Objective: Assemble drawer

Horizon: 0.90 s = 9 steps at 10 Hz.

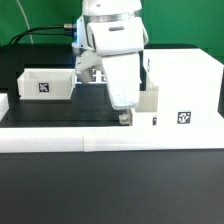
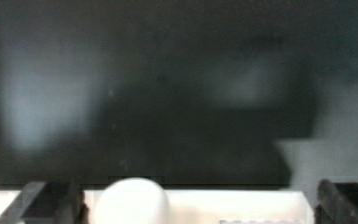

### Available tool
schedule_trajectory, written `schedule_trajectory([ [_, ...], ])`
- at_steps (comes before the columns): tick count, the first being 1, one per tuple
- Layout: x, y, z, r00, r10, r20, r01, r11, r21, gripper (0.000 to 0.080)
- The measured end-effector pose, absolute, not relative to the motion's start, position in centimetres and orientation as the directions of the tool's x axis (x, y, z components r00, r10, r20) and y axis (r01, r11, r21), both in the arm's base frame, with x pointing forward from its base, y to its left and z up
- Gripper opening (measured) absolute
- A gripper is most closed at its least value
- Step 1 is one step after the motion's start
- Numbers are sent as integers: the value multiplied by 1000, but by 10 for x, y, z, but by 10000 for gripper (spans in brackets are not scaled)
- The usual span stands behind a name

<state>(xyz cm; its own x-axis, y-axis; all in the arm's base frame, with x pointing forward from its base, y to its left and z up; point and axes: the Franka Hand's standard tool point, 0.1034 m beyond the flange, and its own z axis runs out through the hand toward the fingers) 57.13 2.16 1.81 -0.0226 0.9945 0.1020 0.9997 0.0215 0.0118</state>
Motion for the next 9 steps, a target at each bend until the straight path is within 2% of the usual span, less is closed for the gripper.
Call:
schedule_trajectory([
  [2, 570, 20, 18, -28, 995, 100, 1000, 28, 7, 649],
  [4, 571, -6, 18, -20, 995, 93, 1000, 19, 11, 649],
  [6, 567, -18, 19, -1, 996, 93, 1000, 0, 11, 649],
  [7, 560, -17, 17, 14, 996, 93, 1000, -16, 16, 649],
  [9, 548, -7, 11, 15, 995, 97, 1000, -15, -3, 649],
])
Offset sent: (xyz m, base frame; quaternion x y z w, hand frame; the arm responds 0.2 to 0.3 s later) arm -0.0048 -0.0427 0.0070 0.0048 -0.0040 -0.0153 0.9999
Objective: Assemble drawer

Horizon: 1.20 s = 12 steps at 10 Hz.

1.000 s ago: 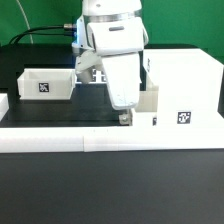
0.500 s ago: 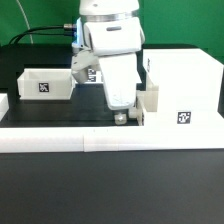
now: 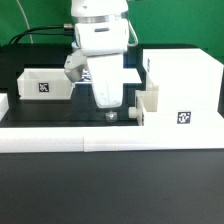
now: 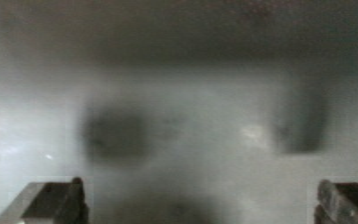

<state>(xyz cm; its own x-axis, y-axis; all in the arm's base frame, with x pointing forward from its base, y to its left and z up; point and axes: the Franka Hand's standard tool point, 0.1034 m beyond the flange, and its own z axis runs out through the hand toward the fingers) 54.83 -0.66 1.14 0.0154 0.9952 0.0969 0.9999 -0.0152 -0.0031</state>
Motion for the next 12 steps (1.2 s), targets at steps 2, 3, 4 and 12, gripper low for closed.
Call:
schedule_trajectory([
  [2, 546, 6, 10, 4, 995, 101, 1000, -3, -9, 649],
  [3, 546, 13, 10, -3, 995, 102, 1000, 4, -13, 649],
  [4, 547, 18, 11, 3, 995, 102, 1000, -2, -14, 649],
  [12, 544, -20, 9, 63, 994, 95, 998, -64, 10, 649],
])
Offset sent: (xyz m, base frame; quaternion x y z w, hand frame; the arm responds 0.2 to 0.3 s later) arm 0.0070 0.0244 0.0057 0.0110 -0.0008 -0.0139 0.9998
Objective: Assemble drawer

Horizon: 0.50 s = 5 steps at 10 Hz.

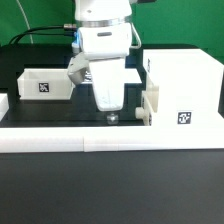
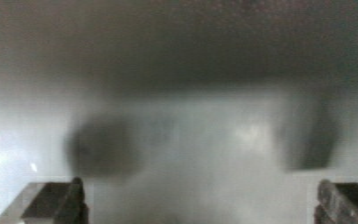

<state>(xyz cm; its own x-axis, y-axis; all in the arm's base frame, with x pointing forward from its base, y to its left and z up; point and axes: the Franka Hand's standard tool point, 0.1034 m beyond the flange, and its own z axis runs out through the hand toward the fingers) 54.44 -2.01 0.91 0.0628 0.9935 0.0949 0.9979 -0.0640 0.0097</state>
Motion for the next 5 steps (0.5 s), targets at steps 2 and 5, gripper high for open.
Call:
schedule_trajectory([
  [2, 529, -38, 13, 96, 991, 93, 995, -99, 27, 649],
  [5, 503, -63, 26, 140, 987, 84, 987, -146, 67, 649],
])
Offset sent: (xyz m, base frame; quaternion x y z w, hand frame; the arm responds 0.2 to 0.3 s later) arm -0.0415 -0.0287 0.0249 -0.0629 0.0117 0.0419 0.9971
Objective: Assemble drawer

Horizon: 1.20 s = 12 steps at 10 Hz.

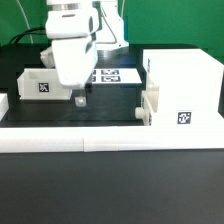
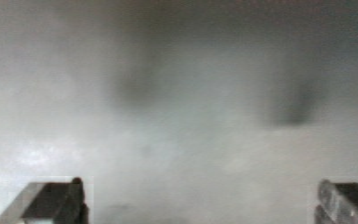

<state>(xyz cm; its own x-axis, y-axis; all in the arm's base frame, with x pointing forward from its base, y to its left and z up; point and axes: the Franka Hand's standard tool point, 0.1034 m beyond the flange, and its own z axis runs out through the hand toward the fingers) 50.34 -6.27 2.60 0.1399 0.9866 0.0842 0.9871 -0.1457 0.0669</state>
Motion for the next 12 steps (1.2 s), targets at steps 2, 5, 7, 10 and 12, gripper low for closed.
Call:
schedule_trajectory([
  [2, 501, -66, 26, 161, 983, 84, 984, -166, 59, 649],
  [5, 500, -65, 26, 247, 965, 91, 966, -252, 50, 649],
  [7, 500, -65, 26, 350, 932, 97, 934, -355, 39, 649],
  [10, 483, -84, 30, 589, 795, 143, 796, -601, 64, 649],
  [12, 462, -93, 39, 741, 653, 158, 654, -755, 54, 649],
])
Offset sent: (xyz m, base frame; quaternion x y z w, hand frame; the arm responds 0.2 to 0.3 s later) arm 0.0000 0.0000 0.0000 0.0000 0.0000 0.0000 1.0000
